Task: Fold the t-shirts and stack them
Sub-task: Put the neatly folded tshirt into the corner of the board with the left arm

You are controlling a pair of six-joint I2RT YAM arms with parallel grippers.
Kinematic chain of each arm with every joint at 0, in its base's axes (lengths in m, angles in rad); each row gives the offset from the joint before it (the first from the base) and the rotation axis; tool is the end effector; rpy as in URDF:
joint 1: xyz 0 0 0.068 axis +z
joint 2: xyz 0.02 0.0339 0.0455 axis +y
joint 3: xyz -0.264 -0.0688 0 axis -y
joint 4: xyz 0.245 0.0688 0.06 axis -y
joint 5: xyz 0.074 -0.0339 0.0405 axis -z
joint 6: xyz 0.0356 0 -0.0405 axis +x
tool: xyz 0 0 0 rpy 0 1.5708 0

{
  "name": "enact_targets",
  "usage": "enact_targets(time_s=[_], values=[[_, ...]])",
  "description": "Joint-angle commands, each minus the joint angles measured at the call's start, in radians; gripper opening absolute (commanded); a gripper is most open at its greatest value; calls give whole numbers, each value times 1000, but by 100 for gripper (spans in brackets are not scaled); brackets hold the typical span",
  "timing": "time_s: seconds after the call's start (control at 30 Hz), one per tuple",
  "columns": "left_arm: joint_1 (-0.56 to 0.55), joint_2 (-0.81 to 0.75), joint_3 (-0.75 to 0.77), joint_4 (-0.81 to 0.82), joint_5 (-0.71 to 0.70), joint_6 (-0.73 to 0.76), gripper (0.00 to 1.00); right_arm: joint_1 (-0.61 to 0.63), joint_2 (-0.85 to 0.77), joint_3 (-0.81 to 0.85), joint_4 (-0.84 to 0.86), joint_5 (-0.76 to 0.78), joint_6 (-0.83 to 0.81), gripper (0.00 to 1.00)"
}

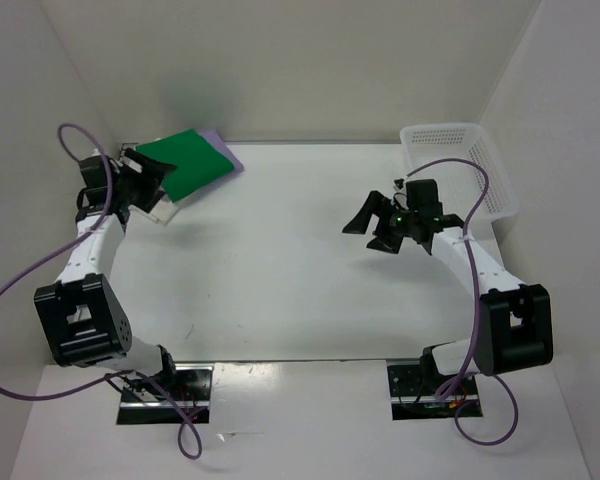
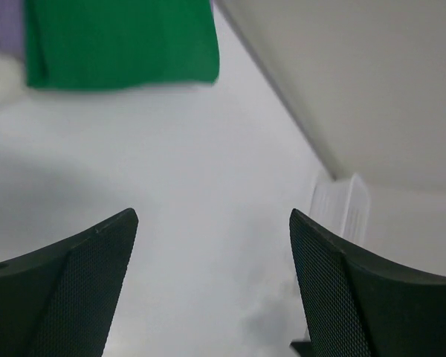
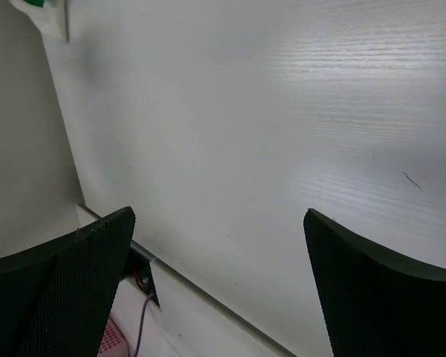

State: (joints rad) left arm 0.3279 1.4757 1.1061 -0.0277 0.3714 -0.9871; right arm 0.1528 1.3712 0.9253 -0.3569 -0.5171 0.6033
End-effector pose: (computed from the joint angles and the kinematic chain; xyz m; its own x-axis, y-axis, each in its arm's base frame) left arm 0.3297 0.0985 0.3023 -0.2158 -0.8947 -0.3910 -0.2964 0.4416 -0.8468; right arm 0.2815 0.0612 0.2452 -0.8531 0.3676 -0.3703 0.0149 0.7265 0.6870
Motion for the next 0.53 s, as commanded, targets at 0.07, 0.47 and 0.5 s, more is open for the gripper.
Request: enact_targets(time_s=[0.07,0.47,0.5], values=[[-145,-52,-67,-124,77,172,90,14,-53,-39,-20,3,-33,100],[-185,-172,-212,-184,370,308,99,14,-234,-140,12,-60,-36,100],[-194,-198,-212,-195,359,308,100,24,-244,-154,22,-69,-36,100]])
